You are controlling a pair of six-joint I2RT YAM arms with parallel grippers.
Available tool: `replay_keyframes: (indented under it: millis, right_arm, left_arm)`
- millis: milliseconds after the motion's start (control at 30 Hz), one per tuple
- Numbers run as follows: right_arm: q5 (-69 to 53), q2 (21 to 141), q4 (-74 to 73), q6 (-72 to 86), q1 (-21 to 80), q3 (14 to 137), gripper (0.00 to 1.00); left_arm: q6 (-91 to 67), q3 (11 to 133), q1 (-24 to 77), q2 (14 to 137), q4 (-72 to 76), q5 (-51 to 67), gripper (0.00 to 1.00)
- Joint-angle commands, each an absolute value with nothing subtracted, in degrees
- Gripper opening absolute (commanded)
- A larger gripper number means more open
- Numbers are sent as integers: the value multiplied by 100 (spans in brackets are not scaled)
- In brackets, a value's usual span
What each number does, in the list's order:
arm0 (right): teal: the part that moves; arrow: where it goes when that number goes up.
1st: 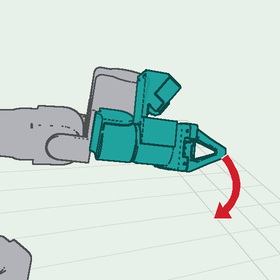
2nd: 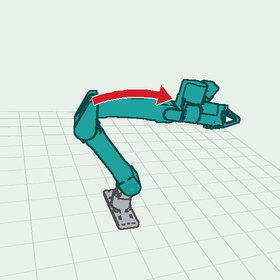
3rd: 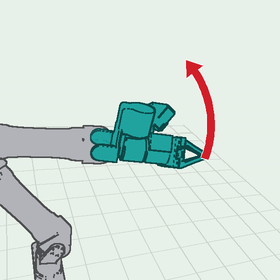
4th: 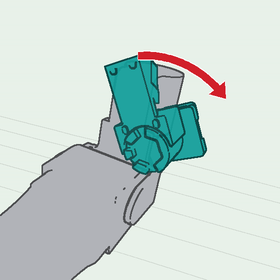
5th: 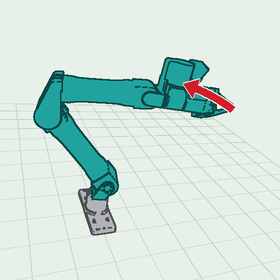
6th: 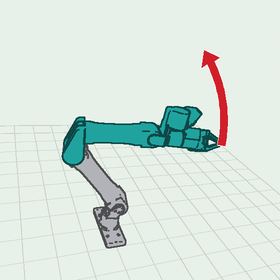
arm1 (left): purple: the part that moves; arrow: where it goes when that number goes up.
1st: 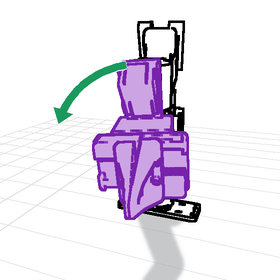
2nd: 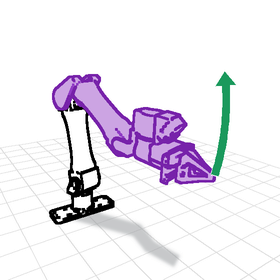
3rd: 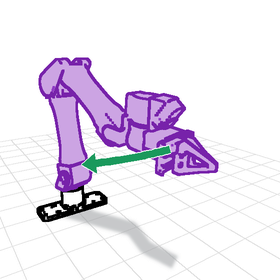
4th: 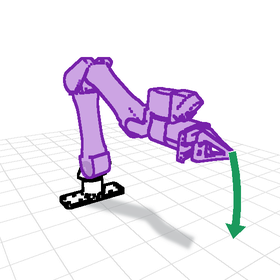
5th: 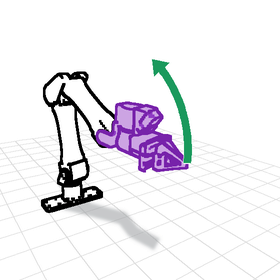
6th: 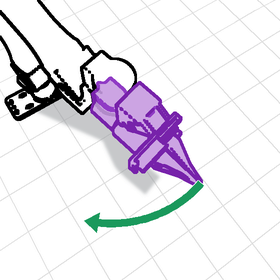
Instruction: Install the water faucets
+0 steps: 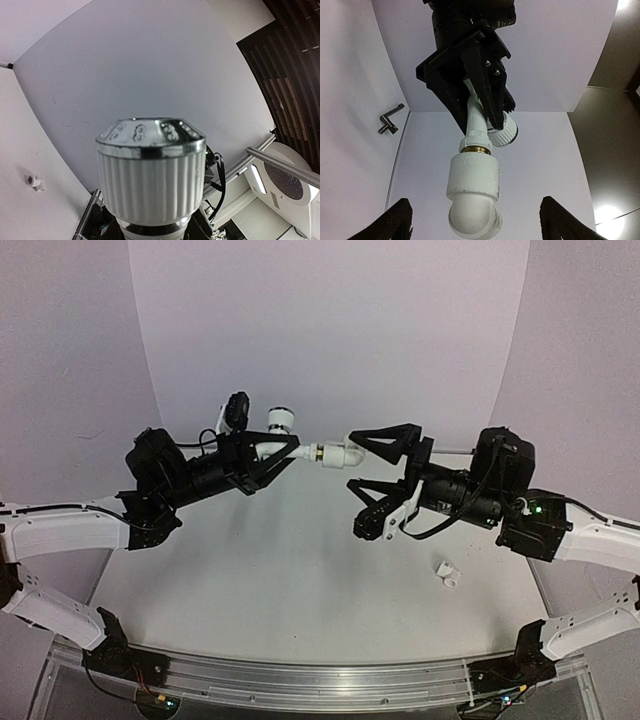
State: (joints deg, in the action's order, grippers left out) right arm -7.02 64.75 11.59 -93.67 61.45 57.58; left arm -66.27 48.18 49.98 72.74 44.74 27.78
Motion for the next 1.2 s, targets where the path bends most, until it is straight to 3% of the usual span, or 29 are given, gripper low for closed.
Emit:
replay_keyframes:
  millis: [0, 267, 500, 733, 1033, 1167]
  right_arm:
    - [-590, 6653, 1833, -10171, 6183, 5774, 78]
    - [-550, 6914, 1957, -10312, 6180, 5875, 59]
    - [-679, 6940, 1962, -9886, 6179, 6029, 27]
    - [-759, 6887, 1595, -8787, 6182, 6332, 2]
    - [-1402, 6519, 1352, -8900, 6184, 6130, 0]
    - [-1564, 6460, 1246, -8886, 6184, 6134, 0]
  left_arm:
    - [-6808, 5018, 5026, 7324, 5151, 3058, 0]
    - [-6899, 5099, 5119, 7473, 5280, 3335, 0]
    - [-6805, 5080, 5142, 7496, 5322, 3451, 0]
    - [-6184, 4990, 5142, 7442, 5196, 3573, 1]
    - [-4967, 5347, 5143, 7174, 3840, 4126, 43]
    - [-4556, 5500, 5139, 6984, 3162, 4240, 48]
